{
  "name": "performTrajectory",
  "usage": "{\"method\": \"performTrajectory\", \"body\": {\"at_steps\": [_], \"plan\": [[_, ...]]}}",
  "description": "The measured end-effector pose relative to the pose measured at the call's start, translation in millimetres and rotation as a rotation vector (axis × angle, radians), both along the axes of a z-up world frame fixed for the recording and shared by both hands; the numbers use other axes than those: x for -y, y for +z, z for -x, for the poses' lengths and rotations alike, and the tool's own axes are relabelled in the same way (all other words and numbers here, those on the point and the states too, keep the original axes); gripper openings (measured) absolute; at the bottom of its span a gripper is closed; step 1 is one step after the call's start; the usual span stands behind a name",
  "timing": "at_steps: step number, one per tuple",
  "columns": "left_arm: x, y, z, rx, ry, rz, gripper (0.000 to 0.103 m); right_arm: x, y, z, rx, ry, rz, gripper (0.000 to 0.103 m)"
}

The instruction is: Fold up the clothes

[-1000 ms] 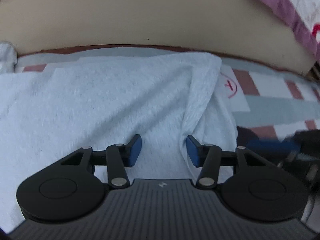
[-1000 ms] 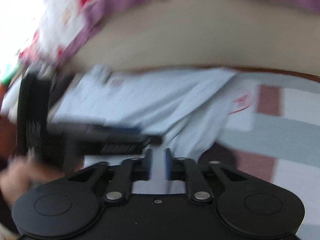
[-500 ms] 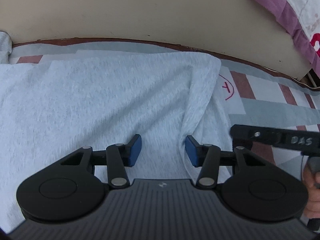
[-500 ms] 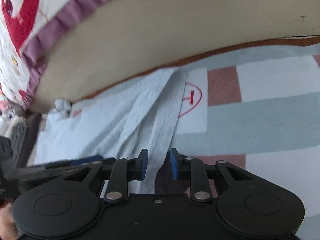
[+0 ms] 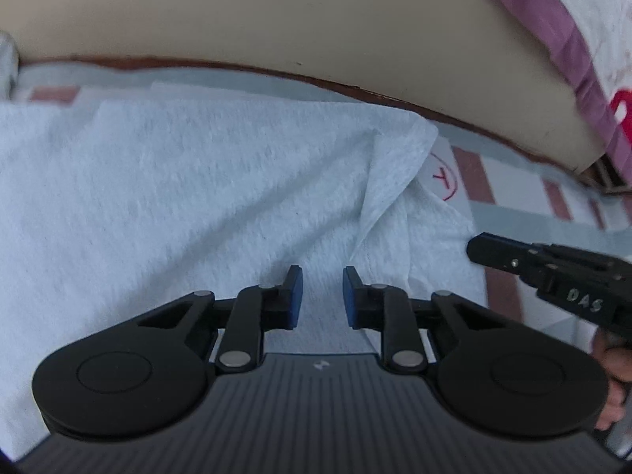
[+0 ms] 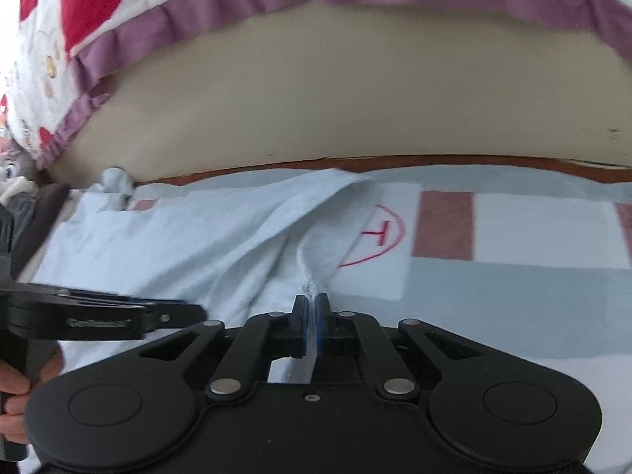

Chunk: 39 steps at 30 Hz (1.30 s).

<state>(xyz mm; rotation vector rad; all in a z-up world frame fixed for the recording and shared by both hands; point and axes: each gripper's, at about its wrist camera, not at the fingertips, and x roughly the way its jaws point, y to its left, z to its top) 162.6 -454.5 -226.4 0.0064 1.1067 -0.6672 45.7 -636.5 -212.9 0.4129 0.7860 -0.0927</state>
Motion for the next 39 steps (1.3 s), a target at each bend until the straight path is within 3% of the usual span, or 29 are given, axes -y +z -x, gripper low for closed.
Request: {"method": "performTrajectory", "body": {"at_steps": [3, 6, 9, 11, 12, 13, 14, 15, 16, 20, 21, 22, 24, 25, 26, 28, 33, 37, 39], "plan": [[4.5, 0.5, 6.4, 0.011, -0.053, 0.026, 0.021, 2.4, 5.2, 2.5, -0.002, -0.079, 0.117, 0.0], [10.9, -1.0, 12.2, -0.018, -0.091, 0.071, 0.024, 31.1, -5.6, 12.4, 0.012, -0.192, -0.072, 0.0], [21.3, -3.1, 17.0, 0.008, -0.099, 0.048, 0.039, 48.1, -15.7, 21.8, 0.059, -0.223, -0.302, 0.01], [29.0, -3.9, 20.0, 0.049, -0.105, 0.027, 0.042, 45.2, -17.6, 18.6, 0.062, -0.207, -0.336, 0.012], [34.1, -3.7, 20.7, 0.071, -0.115, 0.013, 0.041, 40.9, -17.5, 15.5, 0.049, -0.191, -0.312, 0.018], [39.3, -3.1, 21.8, 0.096, -0.151, 0.006, 0.026, 36.2, -18.1, 12.1, 0.033, -0.174, -0.287, 0.023], [44.5, -2.4, 23.0, 0.12, -0.188, 0.001, 0.002, 31.3, -19.4, 7.7, 0.016, -0.155, -0.26, 0.029], [46.3, -2.4, 19.7, 0.079, -0.213, 0.044, 0.001, 27.5, -20.2, 4.3, 0.007, -0.137, -0.239, 0.029], [44.2, -2.8, 12.4, -0.006, -0.2, 0.124, 0.001, 22.4, -20.2, 1.0, 0.002, -0.121, -0.219, 0.029], [32.7, -1.4, -6.9, -0.169, -0.125, 0.343, 0.002, 22.4, -22.2, 1.3, 0.011, -0.106, -0.207, 0.033], [32.9, -2.1, -7.7, -0.172, -0.135, 0.337, 0.002, 22.9, -23.0, 1.4, 0.016, -0.107, -0.214, 0.033], [30.1, -2.2, -4.1, -0.165, -0.152, 0.324, 0.004, 23.5, -23.7, 1.5, 0.02, -0.109, -0.221, 0.033], [24.3, -2.2, 3.3, -0.15, -0.186, 0.299, 0.017, 27.1, -25.7, 0.0, 0.03, -0.125, -0.235, 0.035], [16.9, 0.3, 11.0, -0.116, -0.194, 0.292, 0.04, 29.9, -26.9, -0.9, 0.035, -0.139, -0.238, 0.035], [9.4, 2.9, 18.8, -0.08, -0.202, 0.286, 0.054, 32.5, -28.2, -1.6, 0.04, -0.151, -0.231, 0.036], [-8.6, 8.7, 33.9, -0.015, -0.212, 0.277, 0.054, 31.5, -29.7, -9.0, 0.036, -0.149, -0.188, 0.036], [-45.8, 7.1, 43.2, -0.076, -0.175, 0.301, 0.052, 30.9, -31.5, -36.2, 0.077, -0.1, -0.047, 0.037], [-55.2, 2.2, 42.6, -0.091, -0.163, 0.275, 0.052, 23.7, -31.7, -66.6, 0.097, -0.081, 0.149, 0.042], [-50.4, 0.1, 38.7, -0.115, -0.165, 0.281, 0.052, 13.4, -30.2, -85.5, 0.067, -0.013, 0.272, 0.047]]}}
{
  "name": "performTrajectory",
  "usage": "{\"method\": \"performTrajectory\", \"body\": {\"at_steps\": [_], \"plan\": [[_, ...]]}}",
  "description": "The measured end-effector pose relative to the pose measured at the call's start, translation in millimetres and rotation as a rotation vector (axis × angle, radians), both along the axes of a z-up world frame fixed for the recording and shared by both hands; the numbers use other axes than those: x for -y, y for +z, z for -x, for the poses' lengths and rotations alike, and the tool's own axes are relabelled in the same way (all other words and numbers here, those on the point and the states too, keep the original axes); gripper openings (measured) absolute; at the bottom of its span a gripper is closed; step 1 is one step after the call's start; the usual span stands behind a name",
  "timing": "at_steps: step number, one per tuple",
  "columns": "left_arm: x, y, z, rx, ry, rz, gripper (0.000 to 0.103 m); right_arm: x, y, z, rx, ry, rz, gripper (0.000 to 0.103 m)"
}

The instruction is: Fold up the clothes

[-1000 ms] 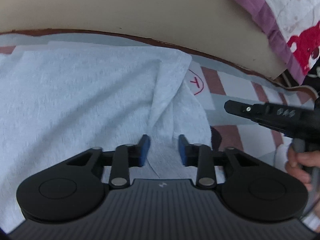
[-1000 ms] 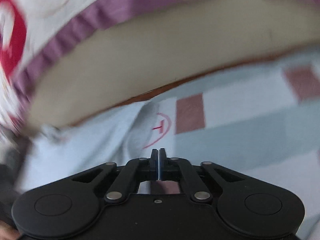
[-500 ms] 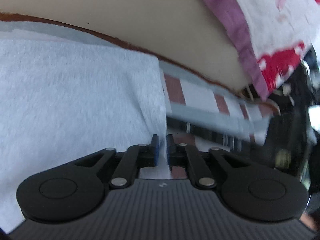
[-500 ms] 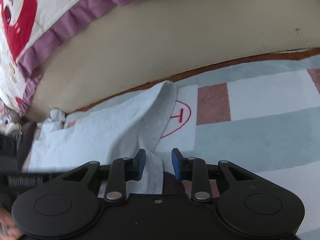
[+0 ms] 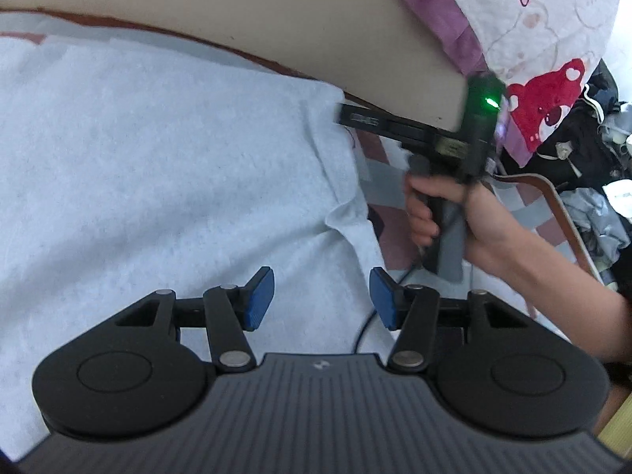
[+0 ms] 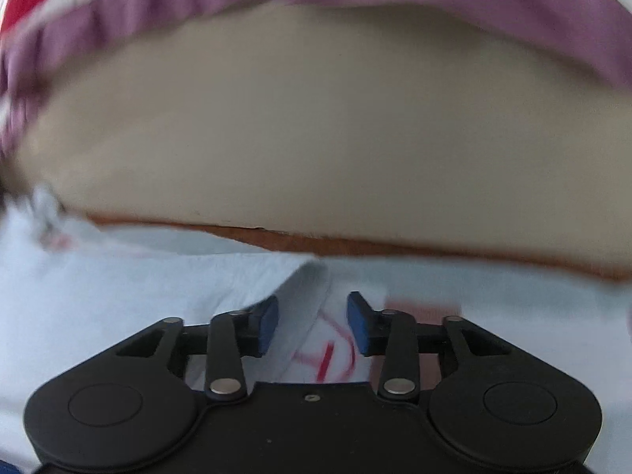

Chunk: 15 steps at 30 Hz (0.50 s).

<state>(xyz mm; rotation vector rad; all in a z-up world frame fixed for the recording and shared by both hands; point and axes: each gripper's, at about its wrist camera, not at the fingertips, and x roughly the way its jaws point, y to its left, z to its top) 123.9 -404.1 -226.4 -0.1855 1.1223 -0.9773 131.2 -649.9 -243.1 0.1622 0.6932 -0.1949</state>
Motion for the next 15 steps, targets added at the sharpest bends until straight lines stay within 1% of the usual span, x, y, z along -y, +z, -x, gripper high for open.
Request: {"method": "performTrajectory", "body": {"at_steps": [1, 2, 3, 4, 5, 6, 7, 9, 11, 12, 13, 15], "plan": [[2.3, -0.6, -1.1, -0.008, -0.004, 0.004, 0.052, -5.1, 1.9, -7.2, -0.013, 0.038, 0.044, 0.04], [3.3, -0.4, -1.0, -0.009, -0.01, 0.003, 0.052, -8.3, 4.6, -11.3, -0.01, 0.071, 0.056, 0.001], [4.2, -0.2, -0.8, -0.01, -0.015, 0.002, 0.052, -9.6, 7.7, -12.4, -0.002, 0.088, 0.052, 0.003], [6.6, -0.5, -0.4, -0.008, -0.022, -0.001, 0.052, -11.4, 11.9, -11.7, 0.017, 0.098, 0.066, 0.003], [5.1, -0.9, 0.5, -0.002, -0.028, -0.001, 0.052, -13.7, 19.1, -6.9, 0.061, 0.089, 0.117, 0.003], [2.2, -1.2, 1.8, 0.003, -0.033, -0.002, 0.052, -12.9, 26.1, -2.4, 0.101, 0.071, 0.148, 0.002], [-6.3, -2.2, 2.4, 0.003, -0.036, -0.009, 0.052, -8.3, 31.7, 1.1, 0.129, 0.042, 0.139, 0.002], [-9.6, -4.0, 4.4, 0.003, -0.032, -0.027, 0.052, 4.6, 37.2, 4.4, 0.144, -0.024, 0.081, 0.003], [-10.7, -4.6, 7.9, 0.004, -0.03, -0.04, 0.052, 12.0, 33.4, 2.3, 0.065, -0.115, 0.085, 0.005], [-10.6, -3.9, 10.4, 0.005, -0.026, -0.054, 0.052, 17.1, 32.5, 2.6, 0.019, -0.171, 0.094, 0.012], [-10.5, -1.8, 13.7, 0.012, -0.024, -0.07, 0.052, 22.6, 33.1, 5.6, -0.011, -0.21, 0.079, 0.016], [-10.0, 4.7, 21.2, 0.04, -0.019, -0.111, 0.052, 33.9, 42.4, 24.3, 0.003, -0.209, -0.06, 0.018]]}}
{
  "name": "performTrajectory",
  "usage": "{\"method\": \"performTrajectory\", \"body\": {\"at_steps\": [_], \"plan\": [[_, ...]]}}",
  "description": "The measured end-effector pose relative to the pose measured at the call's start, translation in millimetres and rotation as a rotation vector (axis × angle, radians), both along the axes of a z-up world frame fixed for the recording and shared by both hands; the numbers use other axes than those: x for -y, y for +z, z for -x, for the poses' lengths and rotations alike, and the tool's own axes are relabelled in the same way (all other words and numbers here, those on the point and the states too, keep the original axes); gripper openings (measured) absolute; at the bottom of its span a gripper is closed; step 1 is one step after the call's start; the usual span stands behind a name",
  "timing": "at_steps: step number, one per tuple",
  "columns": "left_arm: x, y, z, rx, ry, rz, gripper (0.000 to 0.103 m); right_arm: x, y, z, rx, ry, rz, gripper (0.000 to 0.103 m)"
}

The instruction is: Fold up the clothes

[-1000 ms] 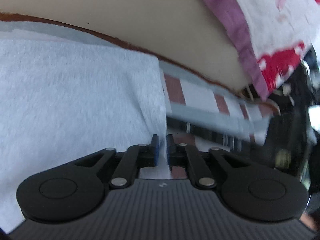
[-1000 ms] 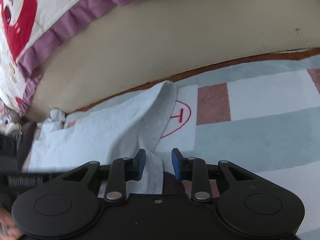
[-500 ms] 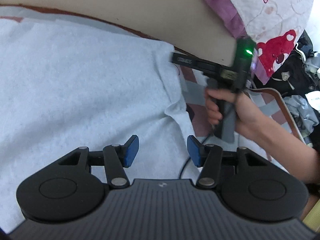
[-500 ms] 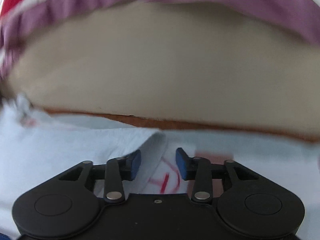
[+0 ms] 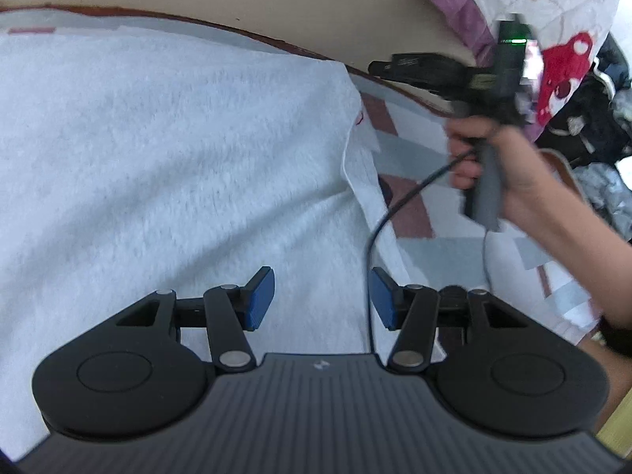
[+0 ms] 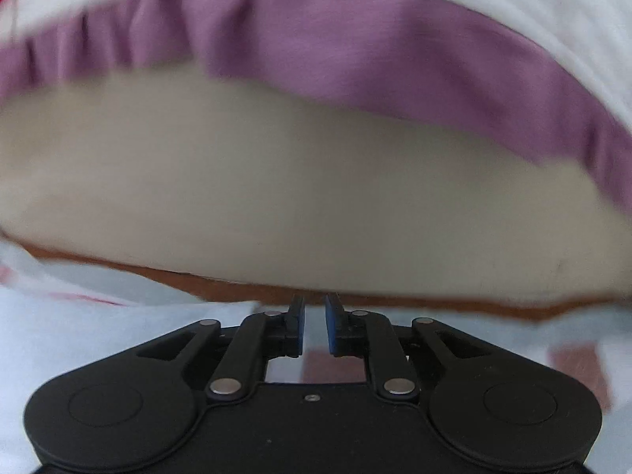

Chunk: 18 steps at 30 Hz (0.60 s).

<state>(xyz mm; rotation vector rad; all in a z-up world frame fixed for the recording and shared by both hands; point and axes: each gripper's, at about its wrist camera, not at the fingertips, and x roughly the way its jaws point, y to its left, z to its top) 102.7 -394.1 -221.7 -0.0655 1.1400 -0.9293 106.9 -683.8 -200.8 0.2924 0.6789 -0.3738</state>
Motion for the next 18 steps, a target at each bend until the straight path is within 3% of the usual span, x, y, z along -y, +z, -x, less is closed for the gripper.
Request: {"method": "performTrajectory", "body": {"at_steps": [3, 8, 11, 14, 18], "plan": [[-1.2, 16.8, 13.3, 0.084, 0.012, -0.075, 0.052, -8.0, 20.1, 32.6, -0.023, 0.032, -0.139, 0.032], [-19.3, 53.2, 35.4, 0.154, 0.032, -0.112, 0.054, -58.6, 60.6, 79.7, -0.133, 0.2, -0.243, 0.041], [-31.5, 78.1, 52.9, 0.22, 0.049, -0.147, 0.063, -92.4, 83.4, 97.9, -0.21, 0.328, -0.22, 0.053], [-50.6, 99.4, 69.5, 0.286, 0.068, -0.17, 0.072, -116.1, 101.6, 119.3, -0.291, 0.416, -0.152, 0.055], [-86.8, 129.3, 87.0, 0.34, 0.104, -0.162, 0.075, -141.6, 119.9, 141.4, -0.358, 0.467, -0.105, 0.056]]}}
